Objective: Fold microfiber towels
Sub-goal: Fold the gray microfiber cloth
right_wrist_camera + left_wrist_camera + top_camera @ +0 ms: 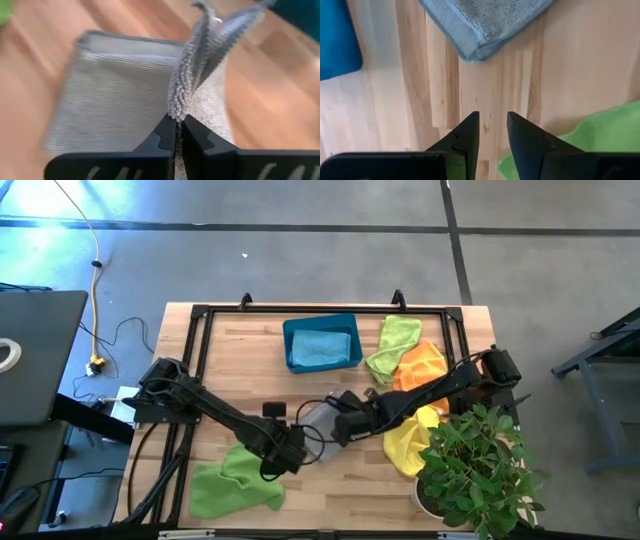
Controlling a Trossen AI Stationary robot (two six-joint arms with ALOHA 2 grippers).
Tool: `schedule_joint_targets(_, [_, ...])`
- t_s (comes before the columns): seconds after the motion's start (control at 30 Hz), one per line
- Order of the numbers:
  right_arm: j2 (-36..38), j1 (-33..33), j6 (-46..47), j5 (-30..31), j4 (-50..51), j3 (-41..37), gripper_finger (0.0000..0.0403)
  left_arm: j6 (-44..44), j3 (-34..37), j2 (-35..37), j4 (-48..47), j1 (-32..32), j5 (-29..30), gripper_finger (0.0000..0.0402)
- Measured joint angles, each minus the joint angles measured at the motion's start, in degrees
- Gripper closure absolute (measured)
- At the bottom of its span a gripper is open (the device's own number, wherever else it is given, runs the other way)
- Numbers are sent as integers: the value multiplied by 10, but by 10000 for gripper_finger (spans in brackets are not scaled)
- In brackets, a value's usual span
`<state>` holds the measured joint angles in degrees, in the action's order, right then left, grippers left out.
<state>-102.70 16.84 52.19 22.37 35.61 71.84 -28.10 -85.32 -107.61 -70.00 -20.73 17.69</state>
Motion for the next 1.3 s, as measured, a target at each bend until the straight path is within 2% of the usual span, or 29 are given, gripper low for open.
schedule_joint_targets(0.23, [-35, 27, 3, 22, -83, 18, 402, -1, -2, 16, -20, -12, -12, 312])
schedule_joint_targets(0.53, [-92, 36, 7, 14, -176, 20, 402, -23, 0, 55, -32, -36, 2, 312])
schedule_joint_targets(0.73, [-100, 43, 17, 12, -187, 20, 402, -42, 0, 71, -38, -49, 21, 312])
schedule_joint_targets(1.13, [-100, 55, -30, 15, -236, 20, 402, -48, 0, 77, -35, -52, 42, 312])
schedule_joint_targets(1.23, [-110, 54, -54, 14, -263, 20, 386, -52, 0, 77, -35, -52, 44, 312])
schedule_joint_targets(1.3, [-120, 54, -69, 11, -285, 20, 361, -59, 0, 77, -35, -53, 44, 312])
